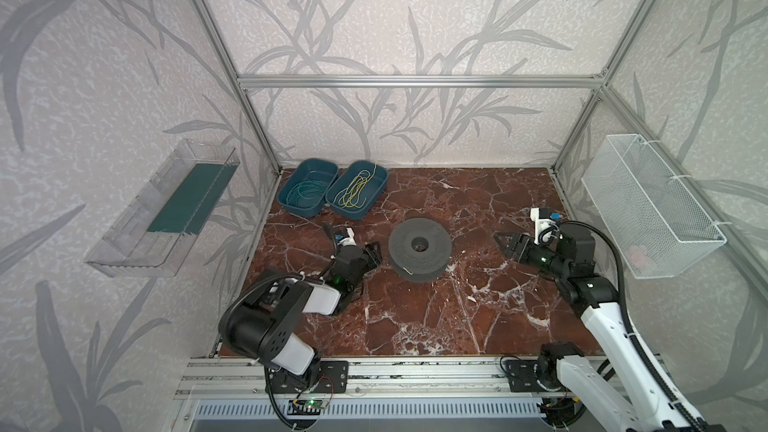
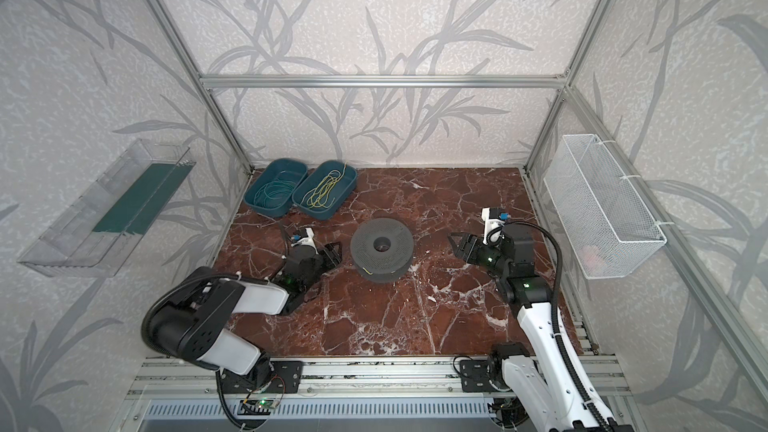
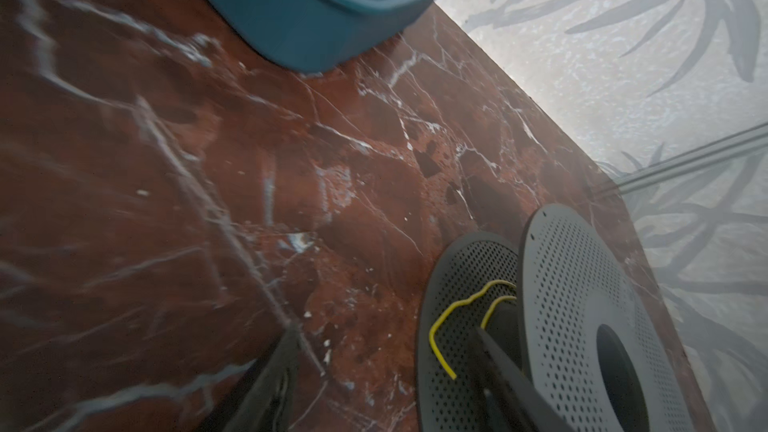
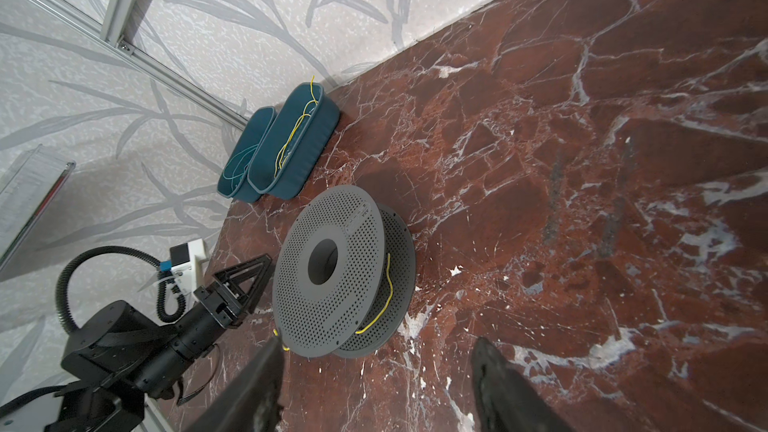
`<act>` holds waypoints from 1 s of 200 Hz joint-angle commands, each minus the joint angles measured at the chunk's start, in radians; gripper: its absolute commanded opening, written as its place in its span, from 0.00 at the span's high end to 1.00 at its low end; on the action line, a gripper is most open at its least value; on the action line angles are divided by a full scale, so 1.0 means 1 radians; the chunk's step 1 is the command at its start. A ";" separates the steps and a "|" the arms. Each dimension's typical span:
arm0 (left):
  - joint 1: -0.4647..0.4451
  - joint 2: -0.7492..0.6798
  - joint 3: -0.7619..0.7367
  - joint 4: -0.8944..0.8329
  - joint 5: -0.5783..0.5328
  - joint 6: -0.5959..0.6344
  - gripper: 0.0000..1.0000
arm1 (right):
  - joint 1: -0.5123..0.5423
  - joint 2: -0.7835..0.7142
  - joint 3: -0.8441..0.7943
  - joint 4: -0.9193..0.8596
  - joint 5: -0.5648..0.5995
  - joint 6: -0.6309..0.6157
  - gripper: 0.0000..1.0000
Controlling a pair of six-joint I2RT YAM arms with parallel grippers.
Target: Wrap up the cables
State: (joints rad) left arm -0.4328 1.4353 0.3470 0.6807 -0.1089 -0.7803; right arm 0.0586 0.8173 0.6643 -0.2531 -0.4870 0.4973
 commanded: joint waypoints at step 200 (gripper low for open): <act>0.068 -0.246 -0.089 0.234 -0.493 0.989 0.01 | 0.327 0.191 -0.384 0.851 0.638 -0.862 0.01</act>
State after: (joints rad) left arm -0.4126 1.0500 0.2844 0.6434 -0.5793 0.1116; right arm 0.3901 0.9089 0.3275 0.3443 0.0937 -0.2874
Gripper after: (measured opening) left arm 0.994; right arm 0.990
